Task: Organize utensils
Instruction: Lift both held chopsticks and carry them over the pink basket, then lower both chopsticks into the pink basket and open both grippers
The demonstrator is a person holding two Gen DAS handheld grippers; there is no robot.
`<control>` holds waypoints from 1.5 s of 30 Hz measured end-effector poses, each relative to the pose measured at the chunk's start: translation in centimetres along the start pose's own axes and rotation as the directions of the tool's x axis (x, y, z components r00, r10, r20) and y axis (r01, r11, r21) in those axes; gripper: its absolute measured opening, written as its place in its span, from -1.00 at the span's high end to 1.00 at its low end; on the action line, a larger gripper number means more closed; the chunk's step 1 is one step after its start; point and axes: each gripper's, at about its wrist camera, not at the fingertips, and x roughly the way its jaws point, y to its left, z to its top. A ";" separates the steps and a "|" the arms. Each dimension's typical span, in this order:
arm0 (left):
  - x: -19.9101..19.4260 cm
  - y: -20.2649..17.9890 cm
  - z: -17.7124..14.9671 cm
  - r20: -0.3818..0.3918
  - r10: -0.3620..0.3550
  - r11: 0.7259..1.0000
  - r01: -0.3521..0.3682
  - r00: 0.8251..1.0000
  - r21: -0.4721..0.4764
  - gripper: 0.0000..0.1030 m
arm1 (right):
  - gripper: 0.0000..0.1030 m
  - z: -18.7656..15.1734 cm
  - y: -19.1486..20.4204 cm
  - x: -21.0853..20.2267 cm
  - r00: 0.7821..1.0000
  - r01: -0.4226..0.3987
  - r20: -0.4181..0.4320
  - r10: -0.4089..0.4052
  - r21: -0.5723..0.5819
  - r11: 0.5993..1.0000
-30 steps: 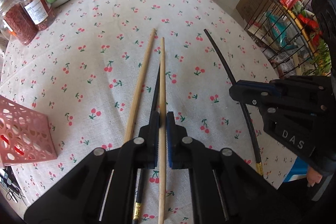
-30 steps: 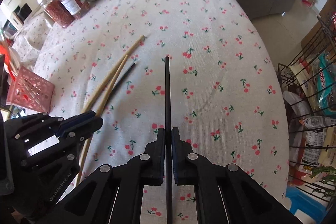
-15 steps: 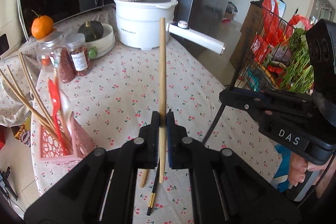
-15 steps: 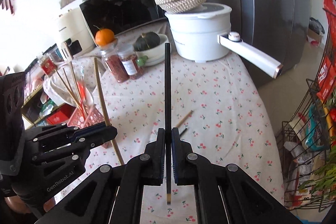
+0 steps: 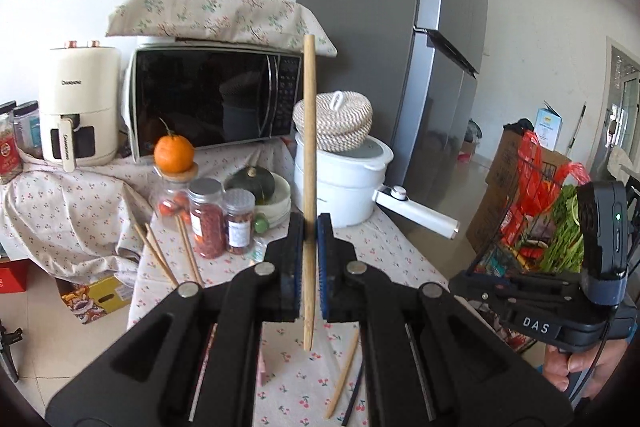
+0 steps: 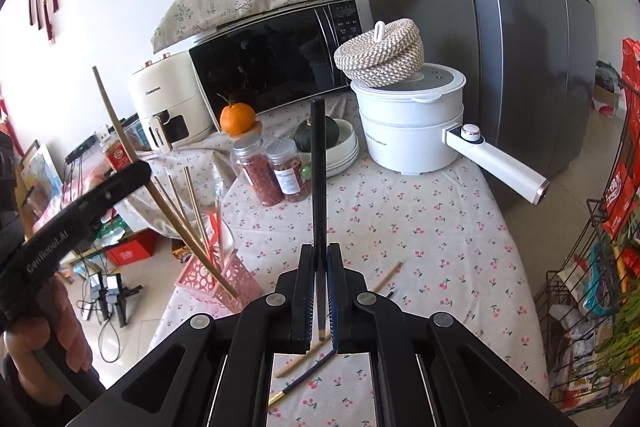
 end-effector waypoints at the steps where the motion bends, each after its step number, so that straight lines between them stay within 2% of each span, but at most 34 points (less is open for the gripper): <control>1: -0.1 0.5 0.1 0.017 0.016 1.000 -0.015 1.000 -0.001 0.85 | 0.89 -0.1 0.1 0.2 1.000 -0.005 -0.009 0.005 0.003 1.000; 4: 0.0 2.0 0.2 0.025 0.057 0.998 -0.056 0.998 -0.021 0.85 | 0.89 -0.3 0.4 0.4 1.000 -0.010 -0.022 0.010 0.001 1.000; 10: 0.8 4.4 -0.6 -0.017 0.113 0.991 -0.114 0.993 -0.064 0.85 | 0.89 -0.2 1.2 0.2 0.999 -0.028 -0.017 0.028 -0.007 1.000; 18: 2.6 6.3 -2.2 -0.071 0.191 0.979 -0.195 0.979 -0.059 0.85 | 0.89 0.2 2.0 0.4 0.999 -0.048 -0.011 0.048 -0.006 0.999; 22: 3.9 7.5 -3.2 -0.127 0.189 0.976 -0.201 0.974 -0.084 0.85 | 0.89 0.3 2.5 0.6 0.998 -0.056 -0.009 0.056 -0.008 0.998; 25: 5.0 7.8 -3.9 -0.210 0.166 0.979 -0.186 0.963 -0.079 0.85 | 0.89 0.4 3.0 0.5 0.998 -0.066 0.001 0.066 -0.011 0.998; 27: 4.8 7.8 -3.8 -0.227 0.159 0.979 -0.183 0.961 -0.088 0.84 | 0.89 0.7 3.5 0.3 0.997 -0.075 0.010 0.076 -0.013 0.997; 28: 4.5 7.7 -3.7 -0.228 0.150 0.980 -0.176 0.962 -0.095 0.80 | 0.89 0.8 3.7 0.3 0.997 -0.081 0.016 0.081 -0.012 0.997; 30: 3.9 7.7 -3.4 -0.231 0.127 0.981 -0.157 0.965 -0.113 0.52 | 0.89 1.1 4.2 0.1 0.995 -0.096 0.029 0.096 -0.012 0.995; 33: 3.4 7.9 -3.6 -0.253 0.108 0.981 -0.145 0.961 -0.132 0.28 | 0.89 1.6 5.1 0.0 0.992 -0.119 0.049 0.119 -0.012 0.993; 37: 3.0 8.7 -4.5 -0.305 0.109 0.981 -0.152 0.946 -0.121 0.19 | 0.89 2.3 6.4 0.3 0.986 -0.150 0.071 0.151 -0.009 0.989; 39: 2.5 9.2 -5.0 -0.322 0.121 0.981 -0.163 0.939 -0.107 0.08 | 0.89 2.6 7.1 0.6 0.983 -0.166 0.081 0.166 -0.007 0.986; 45: 1.2 10.7 -6.8 -0.366 0.142 0.981 -0.181 0.920 -0.073 0.05 | 0.89 3.1 8.9 1.8 0.974 -0.205 0.103 0.204 0.002 0.979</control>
